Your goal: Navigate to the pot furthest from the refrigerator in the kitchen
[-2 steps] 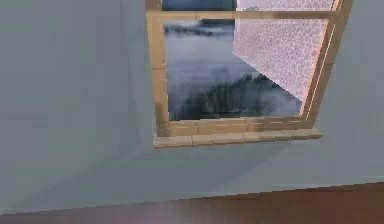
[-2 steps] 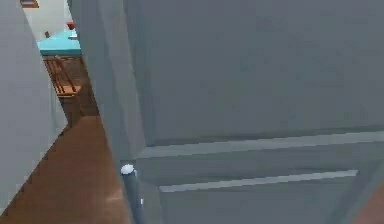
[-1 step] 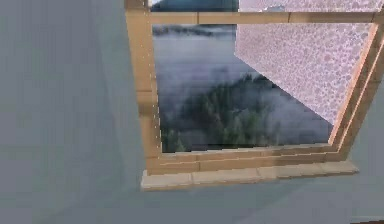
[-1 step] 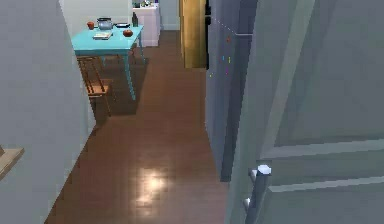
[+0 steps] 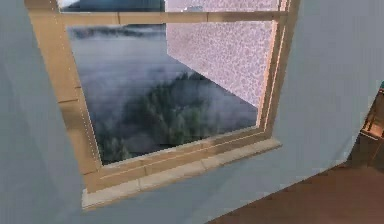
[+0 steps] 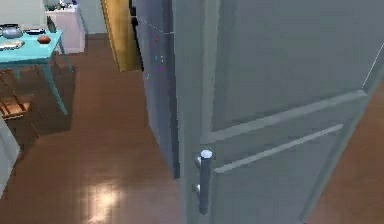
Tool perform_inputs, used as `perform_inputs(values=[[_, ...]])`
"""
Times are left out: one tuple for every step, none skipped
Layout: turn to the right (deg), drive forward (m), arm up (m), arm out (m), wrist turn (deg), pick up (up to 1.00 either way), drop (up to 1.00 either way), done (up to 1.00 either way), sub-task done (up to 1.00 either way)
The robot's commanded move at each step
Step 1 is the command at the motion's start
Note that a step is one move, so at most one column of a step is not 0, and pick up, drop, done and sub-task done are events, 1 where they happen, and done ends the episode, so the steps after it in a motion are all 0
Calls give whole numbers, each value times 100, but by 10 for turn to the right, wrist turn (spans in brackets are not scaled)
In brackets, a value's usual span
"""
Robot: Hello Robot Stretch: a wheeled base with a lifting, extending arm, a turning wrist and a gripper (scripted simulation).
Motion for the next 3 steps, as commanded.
perform_inputs(values=[[0, 35, 0, 0, 0, 0, 0, 0, 0], [450, 0, 0, 0, 0, 0, 0, 0, 0], [390, 0, 0, 0, 0, 0, 0, 0, 0]])
